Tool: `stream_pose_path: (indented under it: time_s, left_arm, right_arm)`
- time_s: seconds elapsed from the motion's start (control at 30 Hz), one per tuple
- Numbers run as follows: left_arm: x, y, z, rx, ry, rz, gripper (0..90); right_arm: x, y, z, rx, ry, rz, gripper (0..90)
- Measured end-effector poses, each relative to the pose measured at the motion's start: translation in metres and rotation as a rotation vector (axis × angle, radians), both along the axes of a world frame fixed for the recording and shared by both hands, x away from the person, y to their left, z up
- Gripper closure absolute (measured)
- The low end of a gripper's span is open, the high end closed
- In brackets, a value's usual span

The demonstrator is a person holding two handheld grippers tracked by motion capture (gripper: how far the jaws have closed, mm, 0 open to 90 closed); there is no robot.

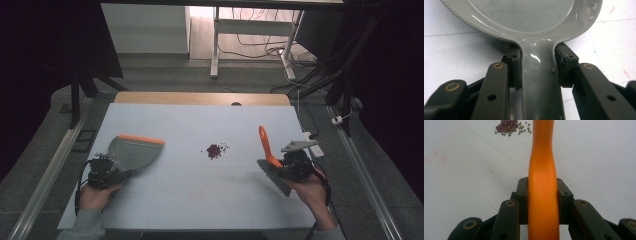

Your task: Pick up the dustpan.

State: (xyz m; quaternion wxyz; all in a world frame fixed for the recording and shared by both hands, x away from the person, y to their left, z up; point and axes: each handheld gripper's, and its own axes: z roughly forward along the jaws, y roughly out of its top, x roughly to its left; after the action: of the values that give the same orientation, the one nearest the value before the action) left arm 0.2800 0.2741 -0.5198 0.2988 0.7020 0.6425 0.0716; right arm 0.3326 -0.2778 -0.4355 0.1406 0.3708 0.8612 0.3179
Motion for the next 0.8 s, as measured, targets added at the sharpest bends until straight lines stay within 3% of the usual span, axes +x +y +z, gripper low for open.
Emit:
stream_pose_path:
  time_s: [0.2, 0.5, 0.8]
  left_arm:
    - [-0.002, 0.003, 0.005, -0.018, -0.05, -0.034, 61.6]
    - [-0.002, 0.007, 0.009, -0.039, -0.094, -0.075, 61.7]
    - [-0.007, 0.013, 0.016, -0.077, -0.174, -0.12, 61.8]
  right_arm:
    - [-0.001, -0.001, 0.003, 0.007, -0.012, -0.006, 70.4]
    - [-0.001, -0.002, 0.006, 0.015, -0.028, -0.014, 70.3]
    - [-0.001, -0.003, 0.009, 0.028, -0.039, -0.018, 70.3]
